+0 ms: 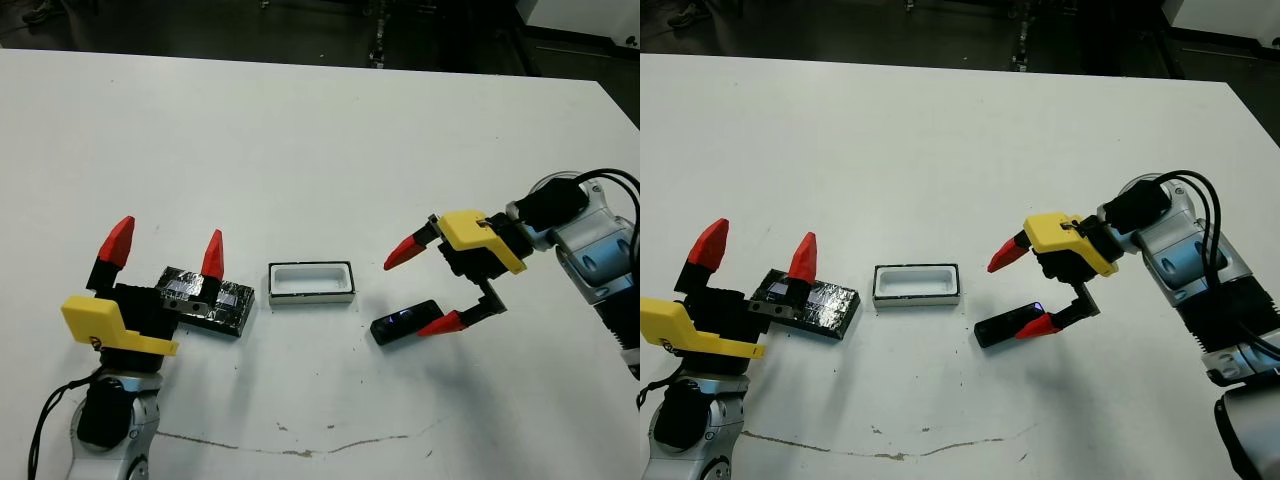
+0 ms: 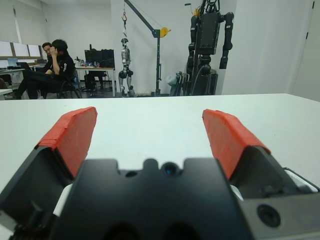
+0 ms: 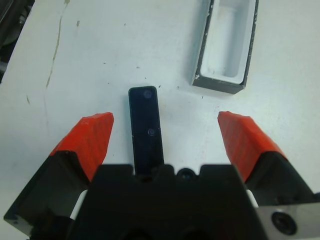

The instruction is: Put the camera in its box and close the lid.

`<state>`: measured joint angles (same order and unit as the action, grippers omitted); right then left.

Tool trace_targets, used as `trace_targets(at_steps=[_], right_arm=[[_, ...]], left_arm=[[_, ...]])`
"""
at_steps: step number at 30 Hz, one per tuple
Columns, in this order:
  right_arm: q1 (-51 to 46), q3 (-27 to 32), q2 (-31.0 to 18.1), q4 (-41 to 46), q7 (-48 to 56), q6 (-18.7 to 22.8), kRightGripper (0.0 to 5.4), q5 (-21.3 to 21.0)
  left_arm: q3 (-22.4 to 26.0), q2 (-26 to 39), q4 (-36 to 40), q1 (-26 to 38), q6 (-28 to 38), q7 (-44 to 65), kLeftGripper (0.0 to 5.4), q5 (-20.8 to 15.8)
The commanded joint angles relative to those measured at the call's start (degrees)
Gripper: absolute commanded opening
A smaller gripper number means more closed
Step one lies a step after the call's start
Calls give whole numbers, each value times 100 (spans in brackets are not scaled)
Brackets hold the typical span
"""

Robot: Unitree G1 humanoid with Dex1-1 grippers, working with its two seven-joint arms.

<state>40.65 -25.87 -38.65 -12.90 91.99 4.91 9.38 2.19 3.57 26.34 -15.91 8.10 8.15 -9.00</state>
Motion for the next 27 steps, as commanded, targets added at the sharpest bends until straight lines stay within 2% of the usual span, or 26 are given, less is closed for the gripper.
trace_targets(at_steps=[1, 13, 27], right_arm=[[-211, 109, 72, -23, -94, -114, 540, -24], [-349, 142, 161, 45, -201, -7, 540, -109], [-551, 123, 296, 93, -344, 579, 540, -97]], left_arm=[[-1, 26, -19, -90, -25, 4, 539, 23], [10, 70, -18, -64, -50, 55, 539, -52], [12, 79, 10, -84, -58, 58, 539, -127]])
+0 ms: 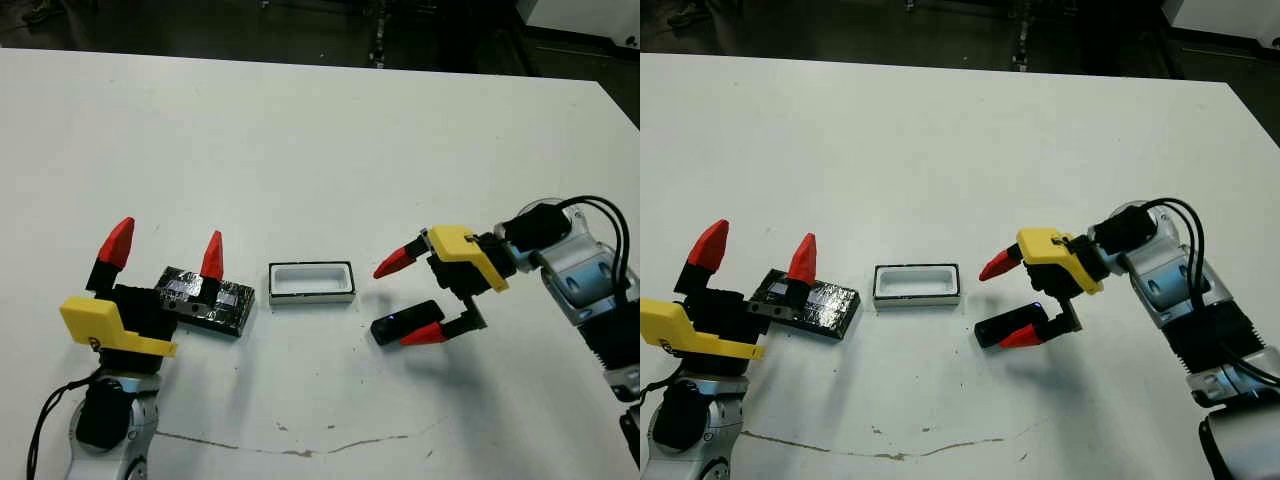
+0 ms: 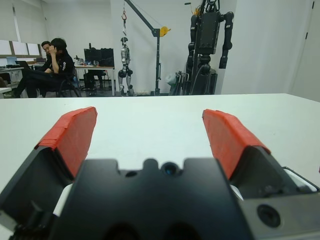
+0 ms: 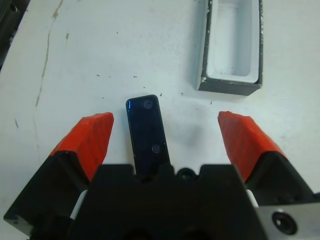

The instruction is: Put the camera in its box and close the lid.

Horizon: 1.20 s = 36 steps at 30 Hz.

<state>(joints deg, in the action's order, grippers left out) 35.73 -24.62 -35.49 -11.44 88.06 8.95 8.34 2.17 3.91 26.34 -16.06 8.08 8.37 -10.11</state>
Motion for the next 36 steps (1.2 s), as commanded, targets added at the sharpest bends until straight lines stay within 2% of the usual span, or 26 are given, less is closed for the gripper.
trace_targets(at_steps=[1, 10, 19, 21, 23, 26, 30, 34, 36], right_arm=[[-69, -5, -18, -71, 57, 202, 540, 1], [-110, -175, -99, 125, 5, 855, 540, -208], [-285, -178, -105, 91, 23, 623, 540, -198], [-334, -166, -120, 106, 5, 704, 537, -188], [-380, -166, -147, 159, -17, 815, 519, -190], [-479, -109, -115, 84, -5, 676, 511, -126], [-619, -87, -138, 189, -161, 654, 463, -189], [-871, 44, -156, 314, -423, 329, 399, -209], [-993, 101, -169, 382, -565, 293, 372, -207]], left_arm=[[12, 48, 20, -71, -64, 33, 539, -11], [1, 42, 60, -89, -79, -13, 539, 70], [9, 70, 94, -99, -92, 48, 539, 0], [7, 76, 117, -107, -109, 53, 540, -22], [3, 83, 157, -122, -153, 55, 540, -58], [1, 87, 166, -132, -117, 37, 540, 11], [0, 90, 121, -116, -73, 23, 540, 90], [13, 80, 105, -95, -68, 38, 540, 81], [20, 79, 119, -98, -101, 39, 540, 57]])
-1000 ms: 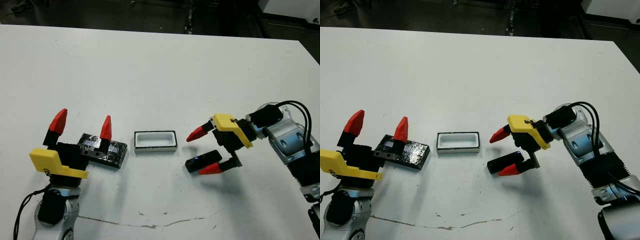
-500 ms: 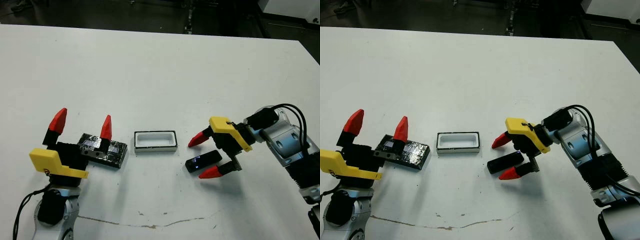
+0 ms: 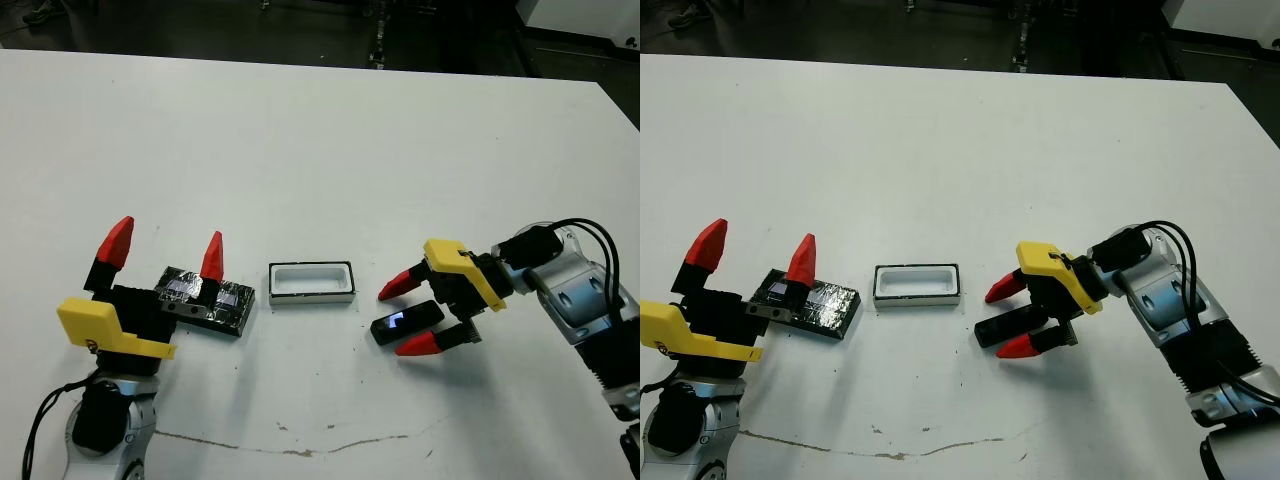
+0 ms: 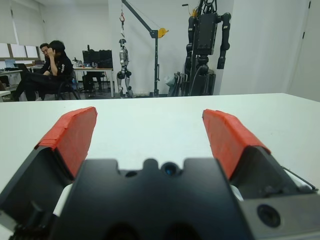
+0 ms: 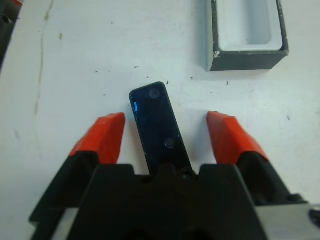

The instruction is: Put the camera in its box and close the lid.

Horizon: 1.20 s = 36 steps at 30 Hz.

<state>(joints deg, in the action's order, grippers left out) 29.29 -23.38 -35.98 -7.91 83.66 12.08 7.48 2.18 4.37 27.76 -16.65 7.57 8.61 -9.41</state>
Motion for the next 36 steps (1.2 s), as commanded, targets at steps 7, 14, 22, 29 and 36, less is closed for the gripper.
trace_targets(at_steps=[7, 14, 22, 29, 36], right_arm=[[-609, 163, -254, 347, -399, 82, 260, -75], [-536, 201, -452, 461, -302, -77, 165, -118], [-360, 354, -671, 598, -126, 102, 165, 47], [275, 890, -642, 645, -125, 1606, 165, 769], [1110, 1166, -163, 320, -654, 2295, 165, 1145]], left_arm=[[41, 55, -19, -24, -30, 41, 540, -43], [35, 51, -17, 0, -13, 28, 540, -11], [29, 44, -4, 9, -57, 9, 540, 4], [-2, 30, -6, 16, -67, -12, 540, 60], [-55, -21, -29, 18, -58, -31, 540, 65]])
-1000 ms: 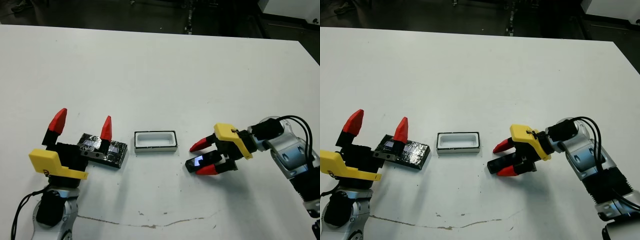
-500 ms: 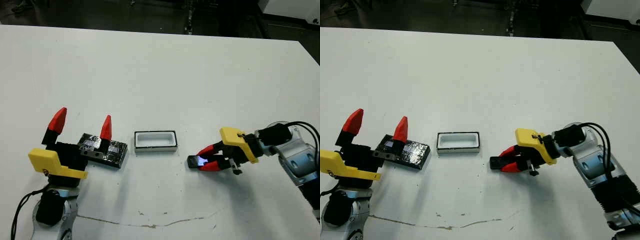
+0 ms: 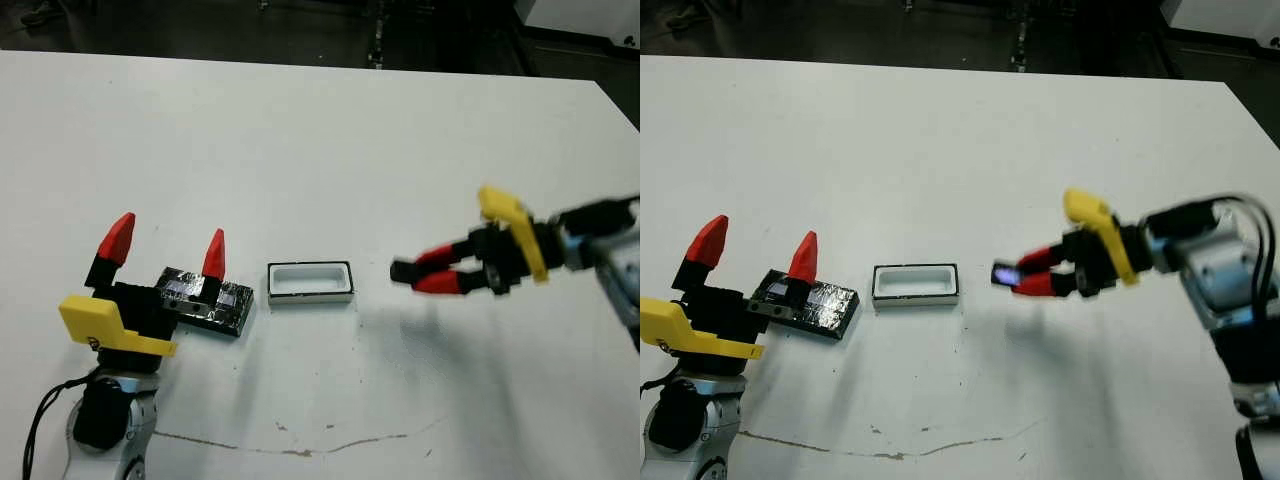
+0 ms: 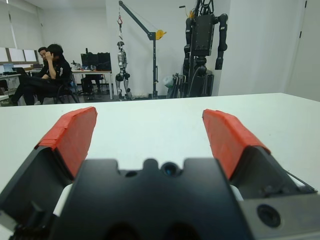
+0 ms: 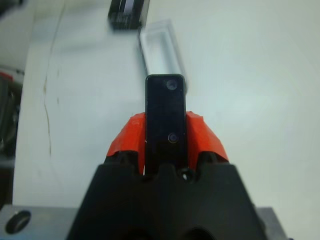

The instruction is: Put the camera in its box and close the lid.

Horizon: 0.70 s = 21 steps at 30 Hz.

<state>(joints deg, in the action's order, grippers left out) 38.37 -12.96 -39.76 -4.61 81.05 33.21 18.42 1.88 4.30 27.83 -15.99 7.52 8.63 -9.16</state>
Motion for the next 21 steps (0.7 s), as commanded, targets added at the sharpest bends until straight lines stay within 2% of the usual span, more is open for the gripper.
trace_targets(at_steps=[1, 4, 12, 16, 21], right_arm=[[237, 144, 299, 44, -588, 235, 165, 30], [325, 167, 693, 20, -1049, 337, 165, 86], [483, -131, 1479, -391, -1576, 137, 165, -95], [512, -348, 1742, -663, -1704, -257, 165, -369], [549, -504, 1932, -833, -1707, -144, 165, -450]], left_arm=[[-34, -19, -40, -50, -47, -42, 540, 55], [-58, -45, -42, -59, -50, -57, 540, 64], [-82, -84, -15, -82, -87, -112, 540, 43], [-90, -78, -29, -64, -65, -124, 540, 77], [-92, -73, -7, -65, -79, -125, 540, 74]])
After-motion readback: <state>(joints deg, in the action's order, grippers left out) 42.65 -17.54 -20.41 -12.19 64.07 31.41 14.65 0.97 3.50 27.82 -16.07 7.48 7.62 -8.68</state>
